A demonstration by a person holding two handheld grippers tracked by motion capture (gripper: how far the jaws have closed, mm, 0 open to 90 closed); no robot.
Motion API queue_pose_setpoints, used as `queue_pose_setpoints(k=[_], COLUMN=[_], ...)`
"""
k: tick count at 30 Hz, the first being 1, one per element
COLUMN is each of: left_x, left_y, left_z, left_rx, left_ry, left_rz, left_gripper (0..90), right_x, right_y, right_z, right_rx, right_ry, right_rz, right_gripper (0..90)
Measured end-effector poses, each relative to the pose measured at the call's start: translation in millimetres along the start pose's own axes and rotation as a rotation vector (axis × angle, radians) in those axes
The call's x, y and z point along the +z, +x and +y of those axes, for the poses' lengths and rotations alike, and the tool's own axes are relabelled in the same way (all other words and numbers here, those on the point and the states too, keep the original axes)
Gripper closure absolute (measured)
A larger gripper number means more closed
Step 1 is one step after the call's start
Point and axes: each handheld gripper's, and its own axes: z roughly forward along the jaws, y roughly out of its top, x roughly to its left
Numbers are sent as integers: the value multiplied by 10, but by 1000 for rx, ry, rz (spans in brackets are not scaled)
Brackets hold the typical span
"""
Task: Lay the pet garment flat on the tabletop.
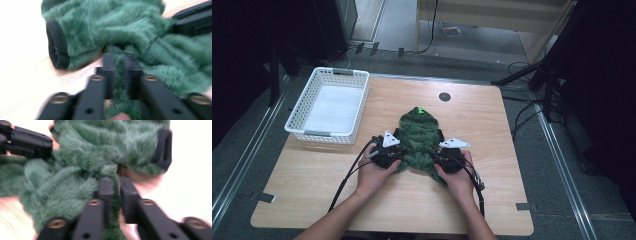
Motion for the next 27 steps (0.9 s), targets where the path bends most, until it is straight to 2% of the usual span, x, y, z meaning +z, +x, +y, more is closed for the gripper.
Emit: queue_pose_setpoints(k=[2,4,6,8,12,14,17,20,24,27], left_x=[-110,-218,-350,-430,-479,-475,-480,-498,-491,-484], left_y=[27,57,98,120,143,149,140,115,99,74], left_z=[13,13,-27,-90,-263,-350,-432,-447,-490,-506], left_rx=[-24,-34,-55,-47,-47,-52,-66,-41,-19,-7], left_ry=[-39,-58,-68,-47,-6,20,24,28,41,43], left_rz=[-27,-47,-69,-81,-89,-93,-119,-146,-178,-192], left_gripper=[633,573,555,542,541,548,567,576,580,582], right_x=[-73,-191,-316,-426,-553,-581,-599,-587,-515,-467], right_y=[-15,-46,-82,-104,-91,-59,-20,-10,-4,11], right_z=[34,58,47,-8,-181,-259,-354,-434,-501,-525], right_rx=[15,27,44,59,72,59,45,37,38,-9], right_ry=[-30,-59,-76,-82,-44,-18,15,36,38,22], right_rz=[12,13,23,24,55,60,66,61,48,17], right_gripper=[673,637,621,621,615,607,602,605,628,672])
